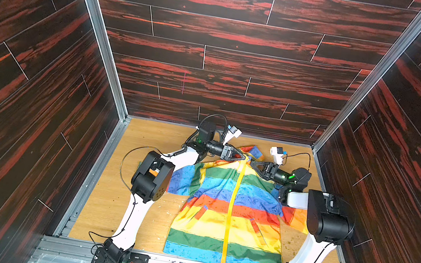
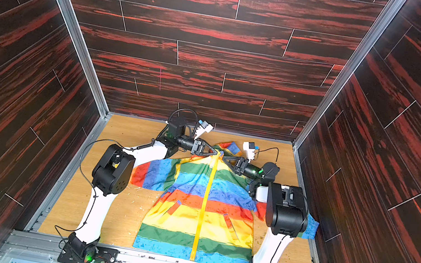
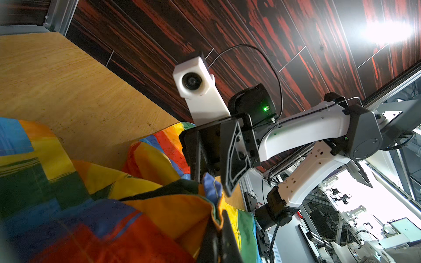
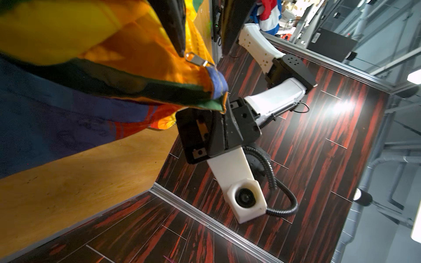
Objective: Unzip the jacket
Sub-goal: Unzip the zipper on the jacket.
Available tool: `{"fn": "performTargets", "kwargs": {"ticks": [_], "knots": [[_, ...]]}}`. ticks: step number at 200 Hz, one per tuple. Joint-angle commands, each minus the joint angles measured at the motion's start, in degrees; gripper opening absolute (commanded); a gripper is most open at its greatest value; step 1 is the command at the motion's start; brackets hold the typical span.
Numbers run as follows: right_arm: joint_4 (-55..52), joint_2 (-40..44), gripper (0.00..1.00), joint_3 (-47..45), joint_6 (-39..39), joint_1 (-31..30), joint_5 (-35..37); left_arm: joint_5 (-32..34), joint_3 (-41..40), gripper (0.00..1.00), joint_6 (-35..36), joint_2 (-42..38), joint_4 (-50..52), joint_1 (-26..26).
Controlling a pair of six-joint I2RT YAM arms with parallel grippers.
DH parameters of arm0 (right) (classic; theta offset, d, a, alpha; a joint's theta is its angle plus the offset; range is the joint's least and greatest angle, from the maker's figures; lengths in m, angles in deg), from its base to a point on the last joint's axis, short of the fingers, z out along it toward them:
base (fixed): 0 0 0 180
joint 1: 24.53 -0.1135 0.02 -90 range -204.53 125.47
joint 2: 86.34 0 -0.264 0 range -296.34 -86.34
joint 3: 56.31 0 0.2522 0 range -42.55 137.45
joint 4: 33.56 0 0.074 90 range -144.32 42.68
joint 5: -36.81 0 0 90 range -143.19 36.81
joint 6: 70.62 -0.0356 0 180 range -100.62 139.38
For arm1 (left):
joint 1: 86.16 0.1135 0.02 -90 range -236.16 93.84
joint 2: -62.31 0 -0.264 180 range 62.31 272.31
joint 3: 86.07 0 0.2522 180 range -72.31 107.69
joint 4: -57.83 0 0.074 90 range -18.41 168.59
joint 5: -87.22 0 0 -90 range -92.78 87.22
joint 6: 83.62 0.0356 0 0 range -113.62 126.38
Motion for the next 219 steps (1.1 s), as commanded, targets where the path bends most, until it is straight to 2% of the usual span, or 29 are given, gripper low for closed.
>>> {"fn": "performTargets", "kwargs": {"ticks": [1,23,90,147,176,219], "knots": [[3.61,-0.68,0.37,2.27,-2.23,-1.16,-1.80,-0.97,0.08,0.00,0.50,-2.22,-0.98,-0.08],[3.62,-0.86,0.45,1.97,-2.06,-1.55,-1.94,-1.02,0.38,0.00,0.42,-2.13,-0.98,-0.09],[2.90,-3.32,0.52,4.73,-0.60,-1.92,-2.28,-1.58,0.49,0.00,0.24,-2.27,-0.89,-0.32],[5.09,-4.67,0.52,5.69,-3.03,-3.11,-4.24,-1.64,0.70,0.00,0.32,-2.00,-0.72,-0.32],[9.06,-4.82,0.49,3.79,-5.68,-3.16,-4.50,-1.39,0.78,0.00,0.42,-2.00,-0.60,-0.31],[8.17,-3.33,0.44,2.74,-4.97,-3.12,-4.57,-1.26,0.52,0.00,0.50,-1.91,-0.54,-0.31]]}}
